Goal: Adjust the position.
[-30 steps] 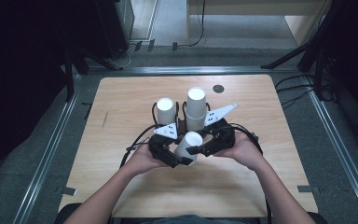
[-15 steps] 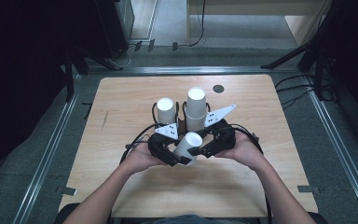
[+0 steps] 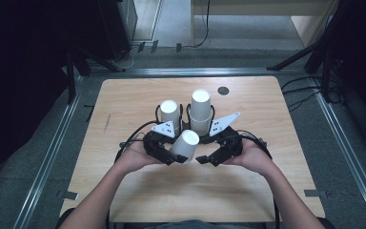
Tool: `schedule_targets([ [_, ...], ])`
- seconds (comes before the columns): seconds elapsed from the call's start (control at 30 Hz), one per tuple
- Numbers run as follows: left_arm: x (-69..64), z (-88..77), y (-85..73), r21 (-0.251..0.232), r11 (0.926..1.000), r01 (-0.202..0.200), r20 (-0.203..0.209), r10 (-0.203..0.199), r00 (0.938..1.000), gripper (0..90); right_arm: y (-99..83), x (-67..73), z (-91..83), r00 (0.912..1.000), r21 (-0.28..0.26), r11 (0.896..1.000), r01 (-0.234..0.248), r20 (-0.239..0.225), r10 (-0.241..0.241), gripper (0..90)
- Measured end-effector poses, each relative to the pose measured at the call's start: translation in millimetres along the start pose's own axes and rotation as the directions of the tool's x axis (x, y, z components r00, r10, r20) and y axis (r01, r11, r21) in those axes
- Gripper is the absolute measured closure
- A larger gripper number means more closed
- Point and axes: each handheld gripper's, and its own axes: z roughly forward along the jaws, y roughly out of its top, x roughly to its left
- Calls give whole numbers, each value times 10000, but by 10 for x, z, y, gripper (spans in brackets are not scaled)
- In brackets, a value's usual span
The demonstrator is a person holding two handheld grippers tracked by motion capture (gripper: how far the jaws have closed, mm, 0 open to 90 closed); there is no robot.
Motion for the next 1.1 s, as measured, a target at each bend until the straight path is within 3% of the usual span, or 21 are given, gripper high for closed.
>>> schedule_targets([
  [0.27, 42, -40, 23, 573, 9982, -156, -194, 167, 9997, 325, -61, 3, 66, 9997, 360, 9993, 135, 187, -142, 258],
  [0.4, 52, -26, 46, 948, 9951, -274, -299, 303, 9991, 324, -78, 13, 69, 9997, 404, 9991, 139, 209, -147, 262],
  [0.43, 60, -19, 58, 1205, 9917, -441, -375, 489, 9981, 324, -87, 15, 74, 9997, 408, 9991, 114, 221, -123, 262],
  [0.57, 69, 3, 71, 1391, 9891, -475, -376, 532, 9979, 324, -103, 20, 88, 9996, 427, 9990, 123, 233, -133, 262],
  [0.73, 93, 96, 71, 1961, 9788, -590, -279, 657, 9974, 323, -119, 31, 103, 9995, 480, 9988, 131, 297, -146, 262],
  [0.87, 102, 157, 82, 2101, 9761, -549, -147, 593, 9981, 323, -124, 30, 102, 9993, 417, 9990, 139, 338, -153, 262],
  [0.93, 106, 232, 91, 2500, 9661, -639, -66, 677, 9977, 319, -126, 27, 98, 9993, 343, 9993, 161, 333, -173, 262],
  [1.0, 102, 261, 89, 2571, 9641, -660, -33, 692, 9976, 318, -127, 28, 97, 9993, 346, 9993, 127, 336, -139, 261],
  [1.03, 88, 311, 88, 2735, 9589, -754, 104, 754, 9971, 319, -132, 25, 100, 9992, 326, 9993, 160, 363, -172, 261],
  [1.1, 81, 332, 90, 2822, 9555, -855, 172, 841, 9963, 319, -134, 25, 104, 9992, 320, 9994, 153, 370, -165, 259],
])
